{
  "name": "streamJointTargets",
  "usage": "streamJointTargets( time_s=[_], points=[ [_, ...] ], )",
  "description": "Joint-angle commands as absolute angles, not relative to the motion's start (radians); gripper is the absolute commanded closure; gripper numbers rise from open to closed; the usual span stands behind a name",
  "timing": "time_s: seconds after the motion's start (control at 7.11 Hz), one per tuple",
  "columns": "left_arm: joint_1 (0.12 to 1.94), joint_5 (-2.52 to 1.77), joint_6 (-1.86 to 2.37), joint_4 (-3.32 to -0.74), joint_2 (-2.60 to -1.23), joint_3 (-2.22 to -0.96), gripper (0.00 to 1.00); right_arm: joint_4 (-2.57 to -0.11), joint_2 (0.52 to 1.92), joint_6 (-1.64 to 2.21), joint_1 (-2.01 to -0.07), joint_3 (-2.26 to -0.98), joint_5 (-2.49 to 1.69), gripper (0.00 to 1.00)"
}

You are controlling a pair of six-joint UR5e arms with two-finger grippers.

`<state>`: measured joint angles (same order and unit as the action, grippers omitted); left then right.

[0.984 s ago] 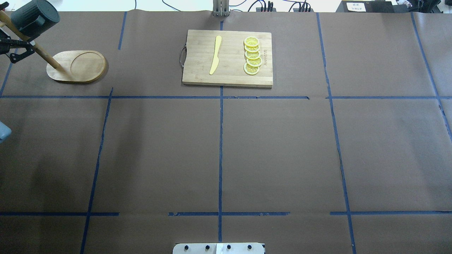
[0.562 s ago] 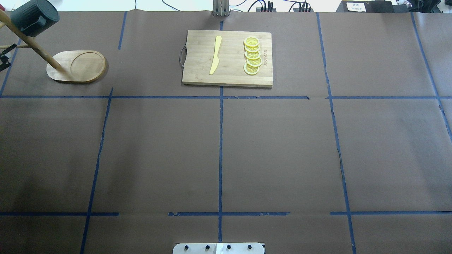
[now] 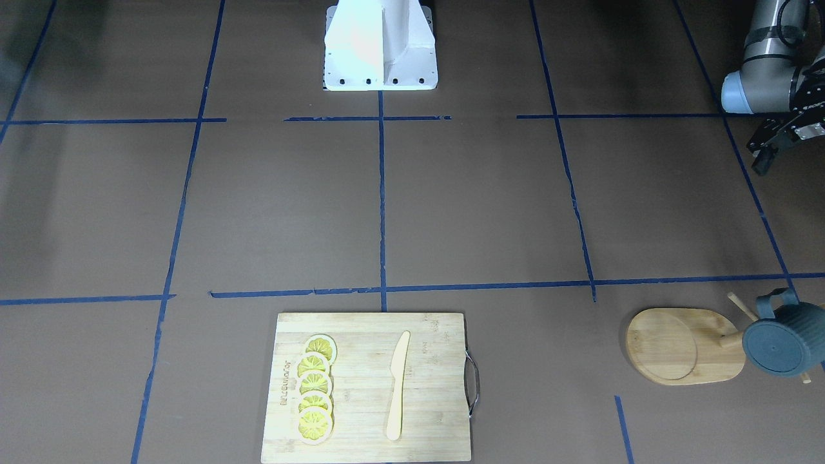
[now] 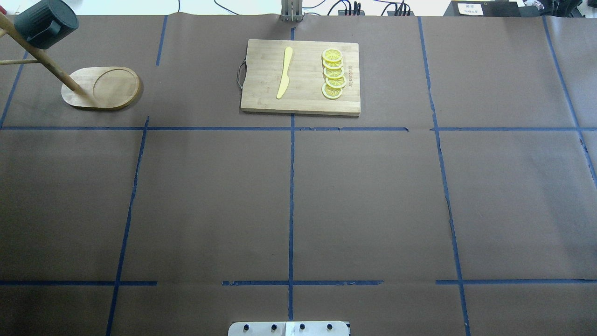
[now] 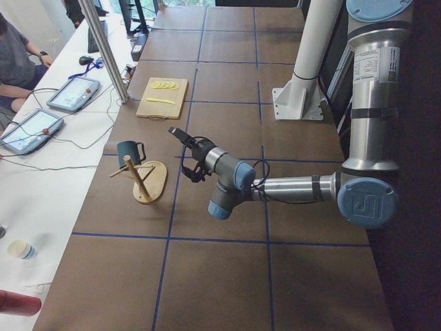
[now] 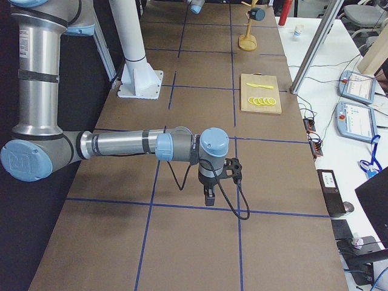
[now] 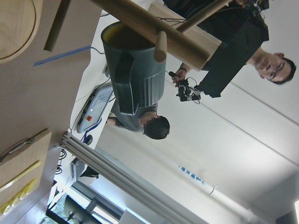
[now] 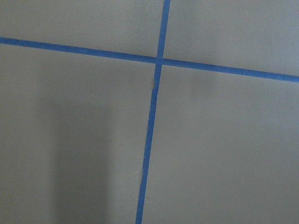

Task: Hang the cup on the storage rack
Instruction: 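Hook the mug handle over a rack peg with the left gripper, then release the handle and draw the left gripper back from the rack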

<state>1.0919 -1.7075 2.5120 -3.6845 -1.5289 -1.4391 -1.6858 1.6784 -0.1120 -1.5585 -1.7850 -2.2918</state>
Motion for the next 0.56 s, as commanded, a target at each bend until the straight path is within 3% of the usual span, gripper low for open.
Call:
streamJointTargets(
  time_s=[0.0, 0.42],
  points=[
    [1.095, -1.806, 2.087, -3.618, -1.534, -1.442, 0.0, -1.686, 1.678, -0.112, -1.559, -1.783, -2.292, 0.0],
    [1.098, -1.904, 1.393, -3.415, -1.52, -1.442, 0.0, -1.686, 1.678, -0.112, -1.559, -1.779, -2.292, 0.0]
  ],
)
